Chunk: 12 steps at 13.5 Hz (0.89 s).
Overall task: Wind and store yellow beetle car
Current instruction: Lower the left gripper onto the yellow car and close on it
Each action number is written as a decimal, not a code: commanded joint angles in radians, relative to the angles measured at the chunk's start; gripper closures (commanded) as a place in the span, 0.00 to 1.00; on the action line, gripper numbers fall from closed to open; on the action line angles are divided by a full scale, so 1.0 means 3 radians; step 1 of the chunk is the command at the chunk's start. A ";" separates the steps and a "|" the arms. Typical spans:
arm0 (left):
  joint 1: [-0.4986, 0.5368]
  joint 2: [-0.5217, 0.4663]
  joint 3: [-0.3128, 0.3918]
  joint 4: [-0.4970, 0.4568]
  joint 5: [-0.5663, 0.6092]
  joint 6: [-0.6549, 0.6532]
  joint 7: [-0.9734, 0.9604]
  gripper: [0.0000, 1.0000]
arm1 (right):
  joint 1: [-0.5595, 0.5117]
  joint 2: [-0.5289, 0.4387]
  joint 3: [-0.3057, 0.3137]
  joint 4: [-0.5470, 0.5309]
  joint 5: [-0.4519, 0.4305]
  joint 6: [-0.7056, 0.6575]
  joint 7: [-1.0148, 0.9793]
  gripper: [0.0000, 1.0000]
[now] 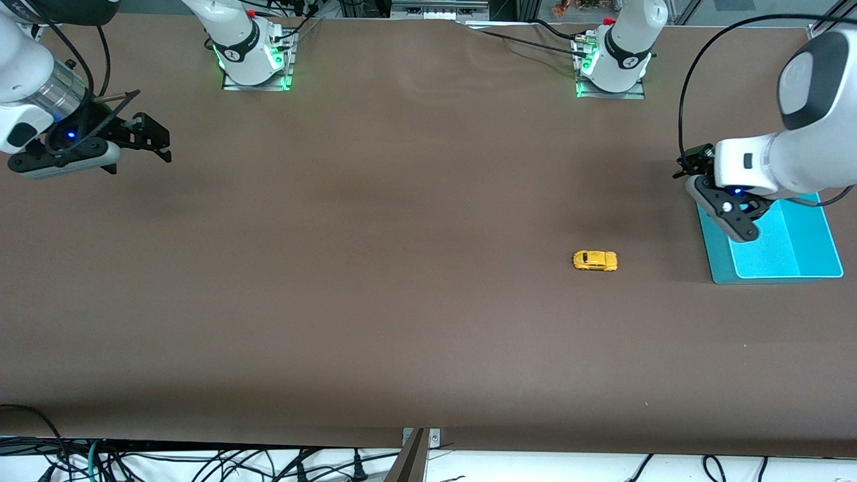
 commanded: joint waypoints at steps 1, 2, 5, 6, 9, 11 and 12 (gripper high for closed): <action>0.0020 -0.0053 -0.0024 -0.0434 0.0055 0.0391 0.0579 0.00 | 0.0088 -0.0063 -0.0149 0.0022 0.0062 -0.0101 0.0134 0.00; 0.0025 -0.0053 -0.0024 -0.0633 0.0055 0.0590 0.0631 0.00 | 0.0088 -0.0068 -0.0170 0.0022 0.0062 -0.0106 0.0134 0.00; -0.0010 0.0038 -0.0030 -0.1125 0.0055 0.1626 0.1105 0.00 | 0.0088 -0.0068 -0.0170 0.0022 0.0062 -0.0146 0.0144 0.00; -0.0021 0.0196 -0.0035 -0.1105 0.0060 0.1822 0.1203 0.00 | 0.0088 -0.0073 -0.0165 0.0017 0.0062 -0.0177 0.0154 0.00; -0.0164 0.0621 -0.0045 -0.1034 0.0167 0.2313 0.1377 0.00 | 0.0093 -0.0099 -0.0155 -0.0003 0.0062 -0.0193 0.0108 0.00; -0.0174 0.0856 -0.0045 -0.1028 0.0173 0.2706 0.1454 0.00 | 0.0093 -0.0119 -0.0155 0.0002 0.0062 -0.0213 0.0108 0.00; -0.0179 0.0918 -0.0045 -0.1028 0.0173 0.2794 0.1515 0.00 | 0.0093 -0.0129 -0.0155 0.0002 0.0062 -0.0218 0.0108 0.00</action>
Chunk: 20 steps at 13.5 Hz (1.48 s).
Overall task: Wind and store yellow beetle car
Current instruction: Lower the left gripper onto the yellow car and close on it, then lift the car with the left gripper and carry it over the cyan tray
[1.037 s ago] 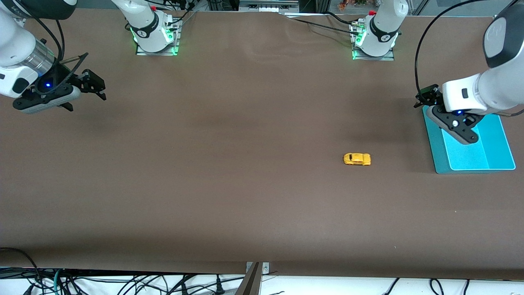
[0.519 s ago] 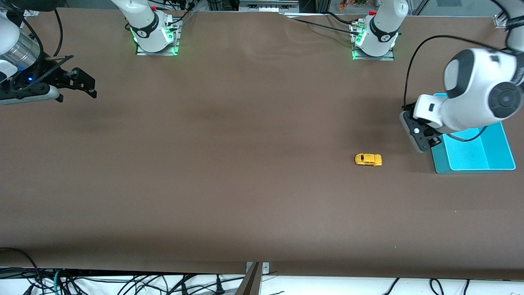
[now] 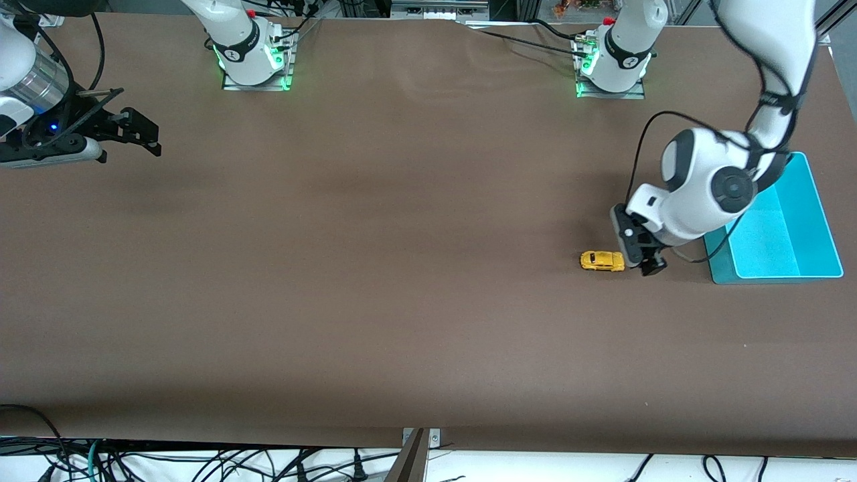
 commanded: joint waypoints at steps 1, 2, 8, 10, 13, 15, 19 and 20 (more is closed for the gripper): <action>-0.0006 0.0247 0.0012 0.0087 0.0101 0.0264 0.0201 0.00 | 0.0033 -0.0082 -0.0028 0.0001 0.0059 -0.0074 0.0006 0.00; -0.0001 0.0334 0.0012 0.0081 0.0101 0.0382 0.0242 0.00 | 0.0033 -0.0082 -0.0028 0.0001 0.0059 -0.0069 0.0006 0.00; -0.0006 0.0458 -0.0069 0.0076 0.0086 0.0434 0.0258 0.60 | 0.0028 -0.0082 -0.0028 0.0006 0.0059 -0.0069 0.0021 0.00; -0.0001 0.0448 -0.0069 0.0081 0.0096 0.0424 0.0263 0.78 | 0.0033 -0.0082 -0.0028 0.0006 0.0059 -0.0069 0.0021 0.00; 0.0060 0.0305 -0.0069 0.0148 0.0096 0.0251 0.0385 0.81 | 0.0033 -0.0082 -0.0028 0.0006 0.0059 -0.0069 0.0021 0.00; 0.0203 0.0126 -0.0064 0.0402 0.0091 -0.0401 0.0406 0.81 | 0.0028 -0.0082 -0.0023 0.0001 0.0059 -0.0069 0.0026 0.00; 0.0668 0.0136 -0.0039 0.1363 0.0101 -0.1946 0.0584 0.80 | 0.0033 -0.0082 -0.0023 0.0006 0.0059 -0.0069 0.0027 0.00; 0.0862 0.0136 -0.0034 0.1502 0.0106 -0.2202 0.0732 0.79 | 0.0028 -0.0082 -0.0022 0.0006 0.0059 -0.0069 0.0027 0.00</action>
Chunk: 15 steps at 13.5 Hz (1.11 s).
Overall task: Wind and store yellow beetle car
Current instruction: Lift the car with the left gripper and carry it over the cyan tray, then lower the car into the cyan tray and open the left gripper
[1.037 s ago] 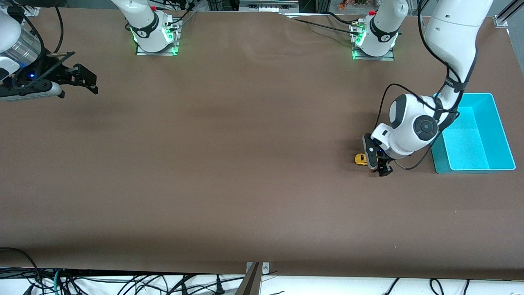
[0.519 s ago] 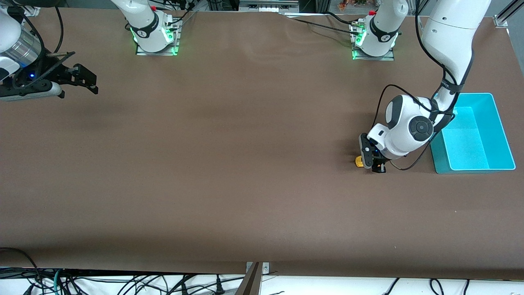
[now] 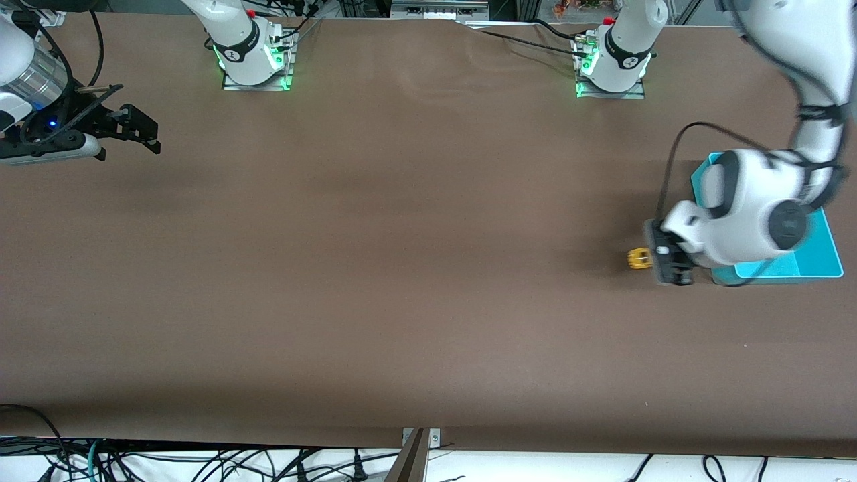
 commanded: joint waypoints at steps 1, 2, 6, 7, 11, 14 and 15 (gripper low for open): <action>0.0513 0.0062 -0.0012 0.0439 0.0127 -0.0694 0.0471 0.79 | 0.0024 -0.0061 -0.0028 0.0006 0.0059 -0.0058 0.0026 0.00; 0.0743 0.0062 -0.0012 0.0516 0.0294 -0.0823 0.0792 0.79 | 0.0029 -0.0061 -0.0028 0.0006 0.0059 -0.0058 0.0021 0.00; 0.1148 0.0286 -0.0012 0.0360 0.0776 -0.0636 0.1317 0.79 | 0.0024 -0.0061 -0.0028 0.0001 0.0059 -0.0058 0.0026 0.00; 0.1250 0.0297 -0.0012 0.0171 0.0777 -0.0412 0.1327 0.78 | 0.0024 -0.0061 -0.0023 0.0006 0.0059 -0.0058 0.0026 0.00; 0.1496 0.0373 -0.0033 -0.0530 0.0756 0.0508 0.1353 0.56 | 0.0024 -0.0061 -0.0023 0.0006 0.0059 -0.0058 0.0031 0.00; 0.1497 0.0323 -0.0134 -0.0491 0.0751 0.0445 0.1460 0.00 | 0.0024 -0.0061 -0.0028 0.0006 0.0059 -0.0058 0.0032 0.00; 0.1492 0.0282 -0.0150 -0.0419 0.0751 0.0313 0.1440 0.00 | 0.0024 -0.0061 -0.0023 0.0006 0.0059 -0.0058 0.0037 0.00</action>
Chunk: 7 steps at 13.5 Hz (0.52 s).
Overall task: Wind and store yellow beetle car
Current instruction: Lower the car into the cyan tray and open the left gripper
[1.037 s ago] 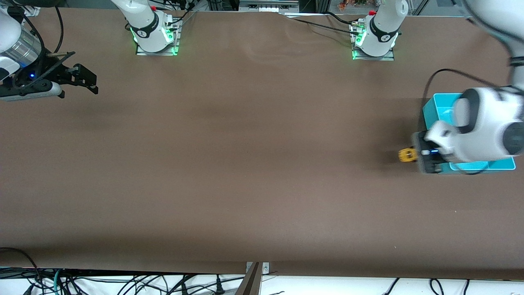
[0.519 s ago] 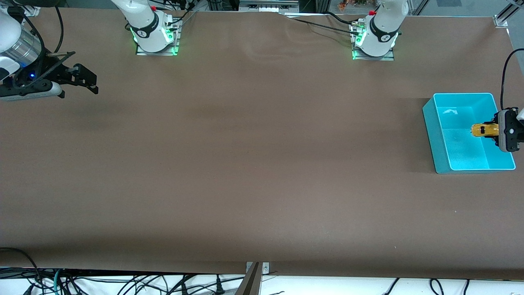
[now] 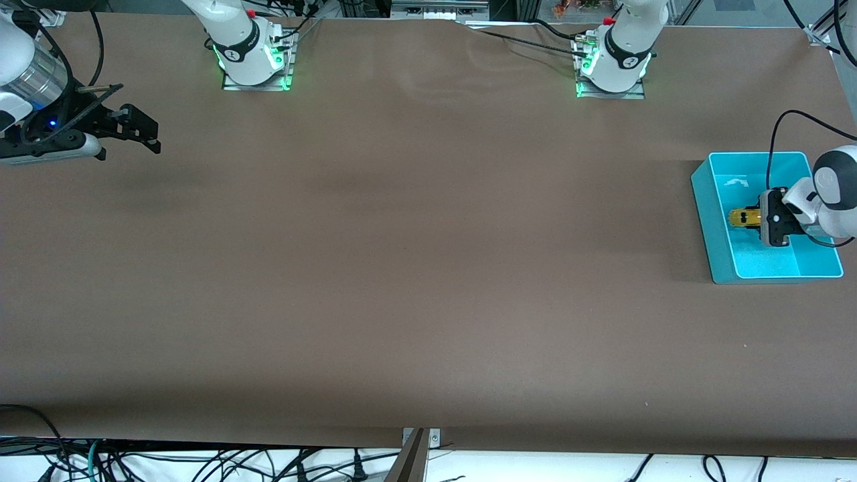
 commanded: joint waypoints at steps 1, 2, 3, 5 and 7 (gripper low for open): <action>0.0009 -0.0253 -0.0142 0.0143 0.0061 -0.0377 0.0035 0.00 | 0.0022 -0.0060 -0.0022 0.0005 0.0053 -0.0057 0.0031 0.00; 0.0009 -0.0304 -0.0208 0.0296 0.0061 -0.0581 0.0024 0.00 | 0.0027 -0.0060 -0.0022 0.0005 0.0053 -0.0057 0.0036 0.00; 0.0009 -0.0330 -0.0229 0.0535 0.0056 -0.0836 -0.0011 0.00 | 0.0022 -0.0060 -0.0017 0.0010 0.0053 -0.0057 0.0036 0.00; -0.0087 -0.0325 -0.0265 0.1102 0.0056 -0.1490 -0.0205 0.00 | 0.0027 -0.0060 -0.0012 0.0010 0.0043 -0.0057 0.0036 0.00; -0.0362 -0.0320 -0.0306 0.1619 0.0061 -0.2017 -0.0597 0.00 | 0.0022 -0.0055 -0.0017 0.0010 0.0048 -0.0057 0.0001 0.00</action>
